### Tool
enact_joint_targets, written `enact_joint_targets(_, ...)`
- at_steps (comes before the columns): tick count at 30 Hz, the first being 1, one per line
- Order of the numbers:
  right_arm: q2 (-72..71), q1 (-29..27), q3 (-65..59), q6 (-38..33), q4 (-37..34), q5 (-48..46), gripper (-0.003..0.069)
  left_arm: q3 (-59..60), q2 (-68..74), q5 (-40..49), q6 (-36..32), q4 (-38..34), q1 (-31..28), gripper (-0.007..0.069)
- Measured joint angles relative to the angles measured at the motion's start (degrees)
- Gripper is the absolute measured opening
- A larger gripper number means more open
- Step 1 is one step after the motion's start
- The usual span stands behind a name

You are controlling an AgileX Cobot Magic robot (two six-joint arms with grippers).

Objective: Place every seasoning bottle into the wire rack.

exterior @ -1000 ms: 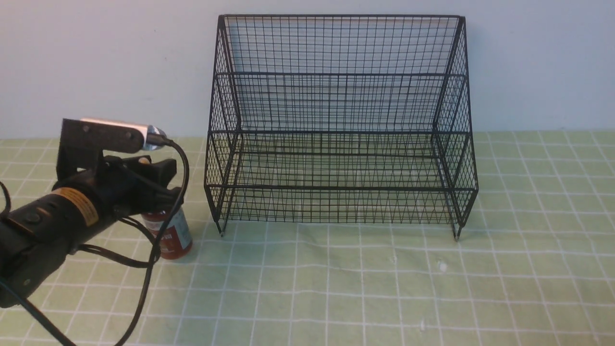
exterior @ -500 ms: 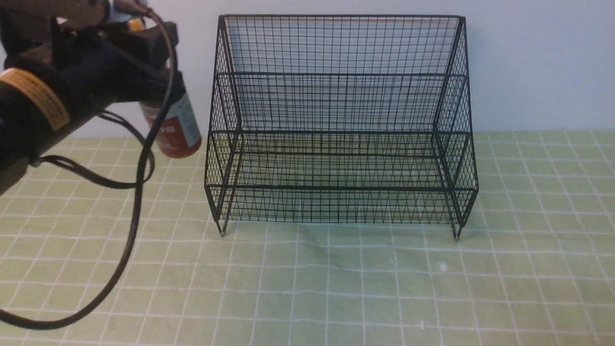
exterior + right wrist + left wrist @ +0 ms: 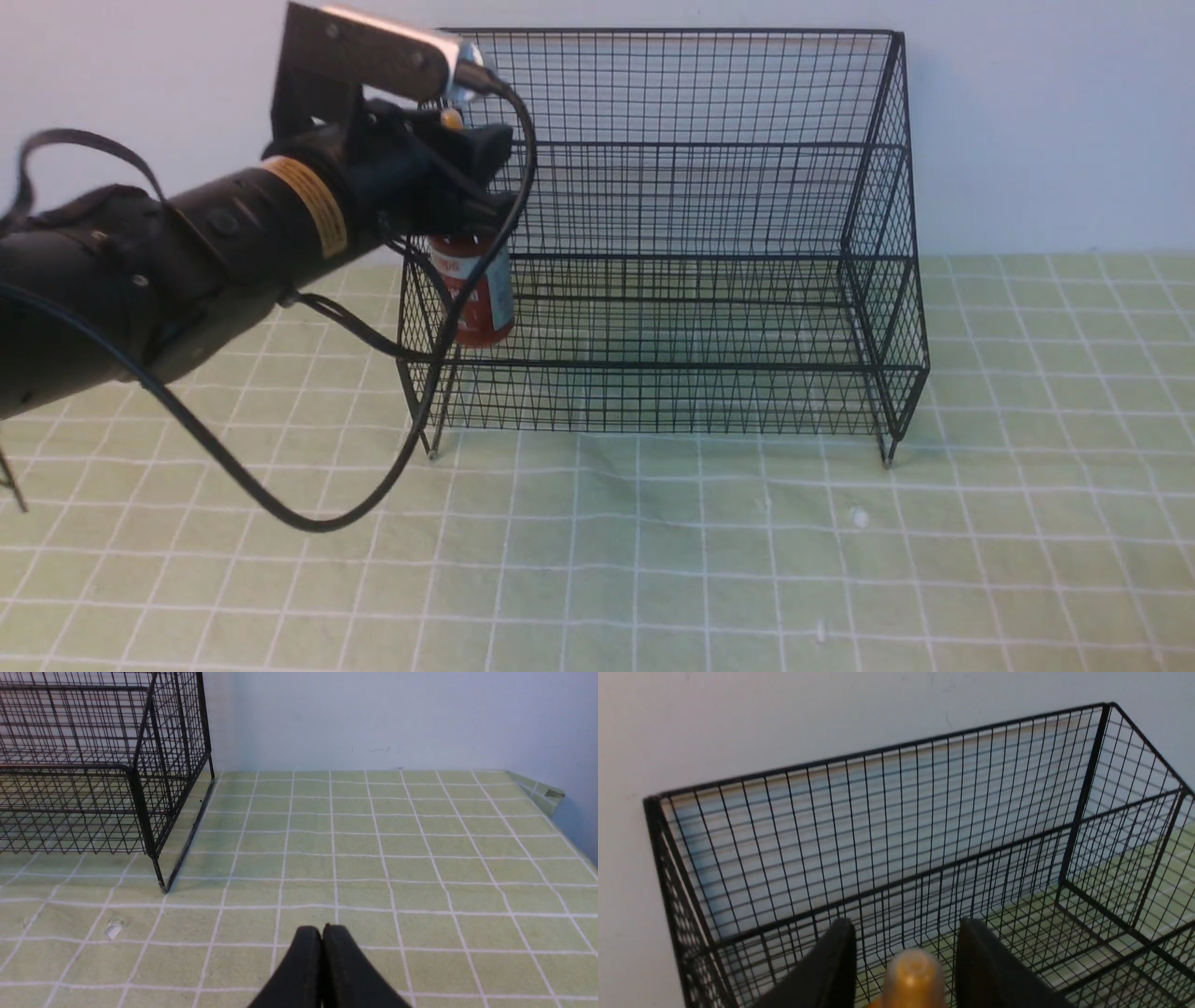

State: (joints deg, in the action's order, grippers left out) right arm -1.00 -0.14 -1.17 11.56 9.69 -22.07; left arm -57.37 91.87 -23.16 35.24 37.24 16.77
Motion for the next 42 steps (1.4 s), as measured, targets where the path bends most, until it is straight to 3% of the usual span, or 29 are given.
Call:
enact_joint_targets(13,0.00,0.00,0.00,0.00,0.00,0.00,-0.0017,-0.25,6.47,0.61,0.95,0.12,0.06,0.0261)
enact_joint_targets(16,0.00,0.00,0.00,0.00,0.00,0.00,-0.0017,-0.58,6.12,0.40,3.02,1.56,0.06,0.0341)
enact_joint_targets(18,0.00,0.00,0.00,0.00,0.00,0.00,-0.0017,-0.65,4.80,1.54,5.57,5.13,0.11,0.0440)
enact_joint_targets(23,0.00,0.00,0.00,0.00,0.00,0.00,-0.0017,-0.65,0.19,7.97,11.18,13.75,0.15,0.0494)
enact_joint_targets(27,0.00,0.00,0.00,0.00,0.00,0.00,-0.0017,-0.65,-6.32,14.01,17.14,21.31,0.15,0.0427)
enact_joint_targets(32,0.00,0.00,0.00,0.00,0.00,0.00,-0.0017,-0.65,-17.42,21.59,28.94,34.85,0.15,0.0122)
enact_joint_targets(34,0.00,0.00,0.00,0.00,0.00,0.00,-0.0017,-0.65,-21.35,23.16,32.91,40.90,0.15,0.0037)
enact_joint_targets(38,0.00,0.00,0.00,0.00,0.00,0.00,-0.0017,-0.65,-26.70,23.16,37.65,51.36,0.15,-0.0005)
enact_joint_targets(42,0.00,0.00,0.00,0.00,0.00,0.00,-0.0017,-0.65,-30.05,23.16,37.75,60.43,0.15,-0.0006)
